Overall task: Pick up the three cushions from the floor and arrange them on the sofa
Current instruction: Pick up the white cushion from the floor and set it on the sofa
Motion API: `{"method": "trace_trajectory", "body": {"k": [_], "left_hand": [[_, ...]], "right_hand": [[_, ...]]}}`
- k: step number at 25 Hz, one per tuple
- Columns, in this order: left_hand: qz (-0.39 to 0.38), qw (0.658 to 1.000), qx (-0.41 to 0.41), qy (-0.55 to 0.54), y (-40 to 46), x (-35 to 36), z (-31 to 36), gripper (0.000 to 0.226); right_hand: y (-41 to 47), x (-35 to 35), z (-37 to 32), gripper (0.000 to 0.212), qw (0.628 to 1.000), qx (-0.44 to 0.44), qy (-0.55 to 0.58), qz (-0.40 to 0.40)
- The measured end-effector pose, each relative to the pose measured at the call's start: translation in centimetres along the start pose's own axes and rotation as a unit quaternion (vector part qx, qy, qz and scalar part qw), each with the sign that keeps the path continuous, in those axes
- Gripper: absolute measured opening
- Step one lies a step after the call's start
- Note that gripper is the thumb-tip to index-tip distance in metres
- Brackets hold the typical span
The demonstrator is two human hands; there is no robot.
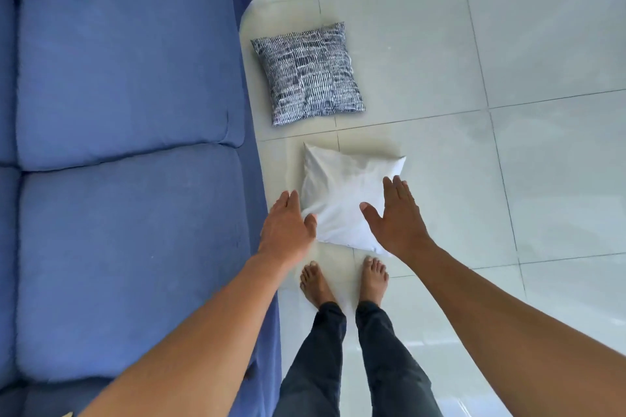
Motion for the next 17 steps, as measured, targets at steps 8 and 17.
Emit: {"method": "trace_trajectory", "body": {"k": [8,17], "left_hand": [[0.006,0.995,-0.097,-0.033,20.2,13.4,-7.2,0.055],[0.031,0.978,-0.185,-0.091,33.3,21.0,-15.8,0.057]], "right_hand": [[17.8,14.5,9.0,0.082,0.997,0.046,-0.008,-0.056],[28.3,23.0,19.4,0.081,0.968,0.214,0.123,0.044]]}}
Point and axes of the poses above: each hand's wrist, its own y-axis towards the middle knuckle, its own x-axis out of the palm, z = x × y, the point moved 7 cm from there along y, towards the middle knuckle, and after that the axes turned 7 degrees about -y, right-handed, at the moved point
